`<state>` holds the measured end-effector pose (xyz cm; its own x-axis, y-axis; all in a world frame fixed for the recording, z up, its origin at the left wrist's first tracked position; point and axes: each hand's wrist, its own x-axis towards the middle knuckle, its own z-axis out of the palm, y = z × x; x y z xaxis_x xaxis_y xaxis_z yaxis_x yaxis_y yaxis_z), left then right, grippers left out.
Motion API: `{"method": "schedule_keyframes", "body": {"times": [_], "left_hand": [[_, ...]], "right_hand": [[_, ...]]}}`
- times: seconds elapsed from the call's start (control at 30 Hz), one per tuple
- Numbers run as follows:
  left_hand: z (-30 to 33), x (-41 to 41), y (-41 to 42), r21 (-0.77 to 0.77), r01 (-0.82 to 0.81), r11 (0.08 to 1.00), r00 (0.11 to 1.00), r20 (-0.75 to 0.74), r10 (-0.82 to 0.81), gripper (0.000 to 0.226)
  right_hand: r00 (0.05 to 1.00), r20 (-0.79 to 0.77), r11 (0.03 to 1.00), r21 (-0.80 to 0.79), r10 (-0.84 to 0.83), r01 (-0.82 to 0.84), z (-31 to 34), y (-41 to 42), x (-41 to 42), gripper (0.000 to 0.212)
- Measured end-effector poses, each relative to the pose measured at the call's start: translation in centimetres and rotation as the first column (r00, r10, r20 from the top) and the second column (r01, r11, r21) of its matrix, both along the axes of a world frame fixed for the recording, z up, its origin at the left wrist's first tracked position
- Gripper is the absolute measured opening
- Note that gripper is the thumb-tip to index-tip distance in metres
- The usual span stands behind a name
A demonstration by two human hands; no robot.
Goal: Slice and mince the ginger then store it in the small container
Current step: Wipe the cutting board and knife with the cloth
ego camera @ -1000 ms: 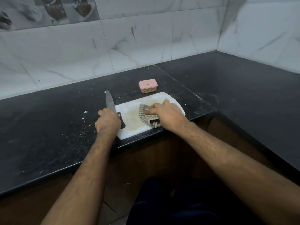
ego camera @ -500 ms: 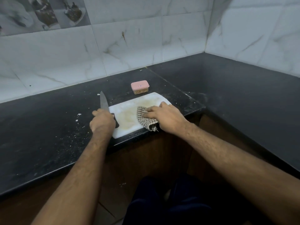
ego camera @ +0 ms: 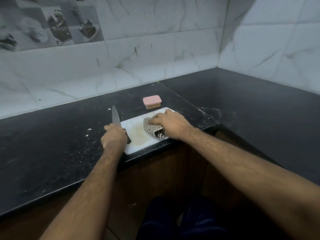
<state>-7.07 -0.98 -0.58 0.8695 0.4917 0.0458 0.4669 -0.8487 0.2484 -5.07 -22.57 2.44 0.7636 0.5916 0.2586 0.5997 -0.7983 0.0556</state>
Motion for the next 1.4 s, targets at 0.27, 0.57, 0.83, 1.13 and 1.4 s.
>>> {"method": "schedule_keyframes", "body": {"times": [0.27, 0.57, 0.83, 1.13, 1.4], "left_hand": [[-0.1, -0.2, -0.7, 0.098, 0.033, 0.995, 0.999, -0.027, -0.031, 0.055], [-0.6, 0.4, -0.3, 0.113, 0.029, 0.993, 1.000, -0.003, -0.029, 0.052], [-0.5, 0.8, 0.4, 0.133, 0.006, 0.991, 1.000, 0.004, -0.007, 0.047], [-0.5, 0.7, -0.8, 0.183, 0.031, 0.983, 0.999, 0.031, -0.037, 0.039], [-0.4, 0.2, -1.7, 0.303, 0.078, 0.950, 0.997, 0.005, -0.083, 0.036]], "right_hand": [[0.929, 0.109, 0.906, -0.207, -0.353, 0.368, 1.4, -2.2, 4.0, 0.056], [0.996, -0.087, 0.997, 0.076, 0.018, -0.011, -1.0, 7.7, 5.2, 0.052], [0.896, 0.026, 0.881, -0.172, -0.444, 0.441, -0.4, 2.2, 7.3, 0.049], [0.999, -0.053, 1.000, 0.011, 0.005, -0.005, -0.2, 4.5, 3.3, 0.060], [0.945, -0.013, 0.935, -0.147, -0.327, 0.322, 0.0, -1.2, 2.2, 0.048]]}}
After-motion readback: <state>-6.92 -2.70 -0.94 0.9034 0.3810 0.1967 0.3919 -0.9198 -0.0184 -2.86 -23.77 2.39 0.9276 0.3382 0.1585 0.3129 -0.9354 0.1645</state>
